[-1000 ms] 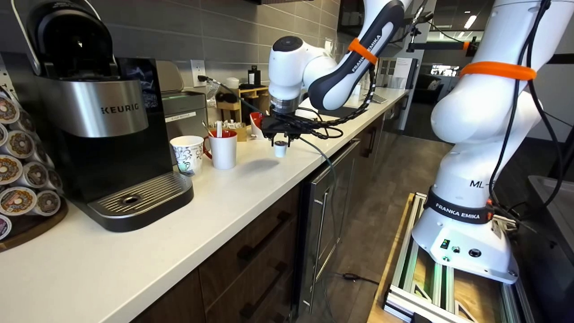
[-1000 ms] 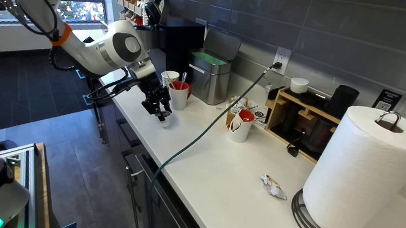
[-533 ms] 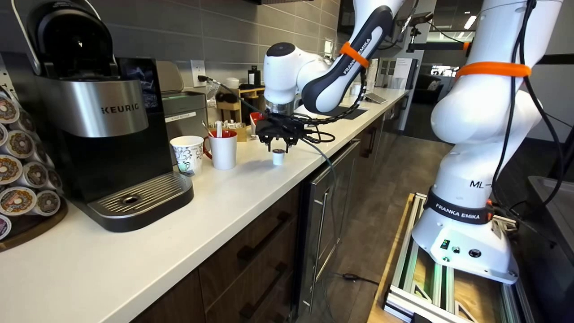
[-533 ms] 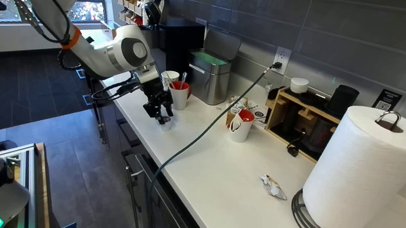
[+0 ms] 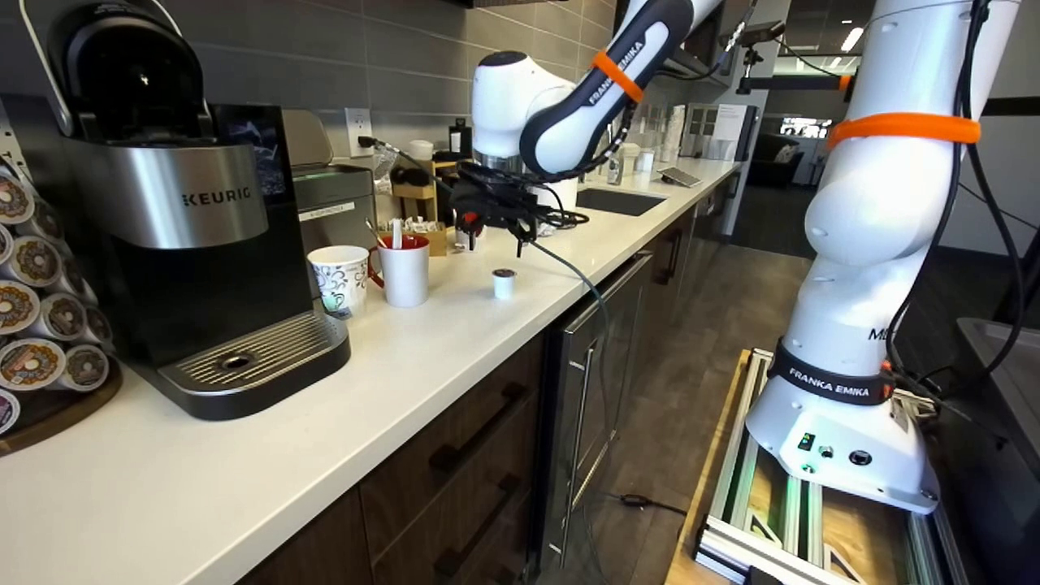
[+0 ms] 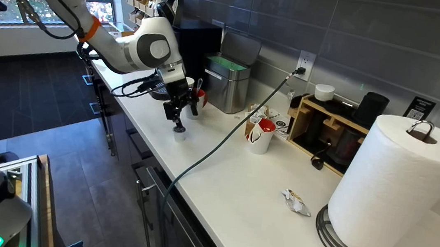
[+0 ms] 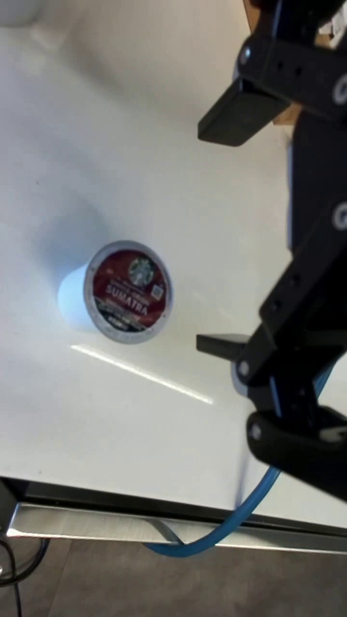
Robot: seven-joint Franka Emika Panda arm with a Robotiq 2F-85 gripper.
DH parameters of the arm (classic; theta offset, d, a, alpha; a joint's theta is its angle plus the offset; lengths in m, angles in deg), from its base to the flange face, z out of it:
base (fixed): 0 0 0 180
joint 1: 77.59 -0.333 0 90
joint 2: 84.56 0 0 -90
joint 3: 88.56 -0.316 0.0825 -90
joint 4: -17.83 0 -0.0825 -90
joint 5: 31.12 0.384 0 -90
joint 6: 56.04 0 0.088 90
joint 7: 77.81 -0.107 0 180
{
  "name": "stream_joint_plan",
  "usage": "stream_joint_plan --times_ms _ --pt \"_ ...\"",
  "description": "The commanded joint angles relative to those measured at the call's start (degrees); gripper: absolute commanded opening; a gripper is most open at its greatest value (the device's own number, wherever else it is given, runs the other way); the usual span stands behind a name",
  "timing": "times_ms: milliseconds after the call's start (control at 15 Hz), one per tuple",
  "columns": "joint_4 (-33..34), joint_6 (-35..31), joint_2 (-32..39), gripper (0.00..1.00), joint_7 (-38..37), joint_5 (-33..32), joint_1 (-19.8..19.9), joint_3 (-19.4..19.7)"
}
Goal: Take the coffee pod out of the coffee maker chamber.
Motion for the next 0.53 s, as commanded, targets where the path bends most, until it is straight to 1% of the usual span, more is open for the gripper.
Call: stream_joint_plan --times_ms 0,133,200,267,333,400,467 --pt "-0.03 -0.56 -2.6 1.0 16.16 11.94 2.39 -4.29" --pt "-1.0 -1.62 -5.78 1.0 25.16 17.05 2.61 -5.32" --pt "-0.81 -1.98 -6.59 1.0 29.46 19.56 -6.45 3.38" --pt "-0.91 -2.67 -7.74 1.0 33.82 21.52 -7.3 4.39" --pt "-1.24 -3.16 -9.01 1.0 38.01 23.8 -9.14 6.21" --pt "-1.26 -3.33 -10.3 1.0 42.39 27.21 -11.1 7.78" --pt "-0.87 -2.49 -11.51 1.0 46.69 32.24 -13.02 9.08"
